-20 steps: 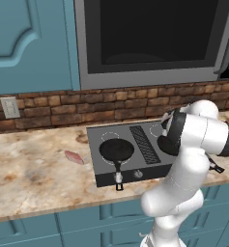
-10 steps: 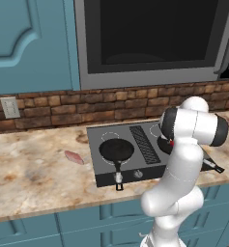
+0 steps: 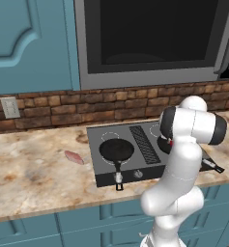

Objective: Place both pans onto different burners. Then place the tomato and the steak on different pans.

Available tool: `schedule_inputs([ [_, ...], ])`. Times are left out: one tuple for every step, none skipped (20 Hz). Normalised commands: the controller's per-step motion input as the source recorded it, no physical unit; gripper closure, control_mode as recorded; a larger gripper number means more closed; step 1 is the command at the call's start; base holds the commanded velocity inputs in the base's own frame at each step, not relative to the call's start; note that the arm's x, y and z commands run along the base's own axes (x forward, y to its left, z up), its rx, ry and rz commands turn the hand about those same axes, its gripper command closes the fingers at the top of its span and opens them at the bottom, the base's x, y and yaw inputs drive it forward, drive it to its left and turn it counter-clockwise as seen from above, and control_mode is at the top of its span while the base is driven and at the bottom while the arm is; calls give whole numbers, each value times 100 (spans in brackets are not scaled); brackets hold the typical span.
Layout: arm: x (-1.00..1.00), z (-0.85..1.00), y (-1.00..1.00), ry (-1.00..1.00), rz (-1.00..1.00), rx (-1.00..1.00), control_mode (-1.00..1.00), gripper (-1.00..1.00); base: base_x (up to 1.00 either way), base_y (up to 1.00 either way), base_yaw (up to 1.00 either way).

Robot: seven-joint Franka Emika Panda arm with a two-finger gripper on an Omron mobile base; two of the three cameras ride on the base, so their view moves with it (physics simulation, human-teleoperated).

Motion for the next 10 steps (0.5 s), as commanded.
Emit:
schedule_inputs([
  [0, 0, 0, 0, 0, 0, -100, -100, 0, 0, 0],
  [0, 0, 0, 0, 0, 0, -100, -100, 0, 0, 0],
  [0, 0, 0, 0, 0, 0, -100, -100, 0, 0, 0],
  [0, 0, 0, 0, 0, 0, -100, -100, 0, 0, 0],
  [0, 9, 0, 0, 0, 0, -100, -100, 0, 0, 0],
  [0, 24, 0, 0, 0, 0, -100, -100, 0, 0, 0],
  [0, 27, 0, 0, 0, 0, -100, -100, 0, 0, 0],
  [0, 31, 0, 0, 0, 0, -100, -100, 0, 0, 0],
  [0, 37, 0, -1, 0, 0, -100, -100, 0, 0, 0],
  [0, 41, 0, -2, 0, 0, -100, -100, 0, 0, 0],
])
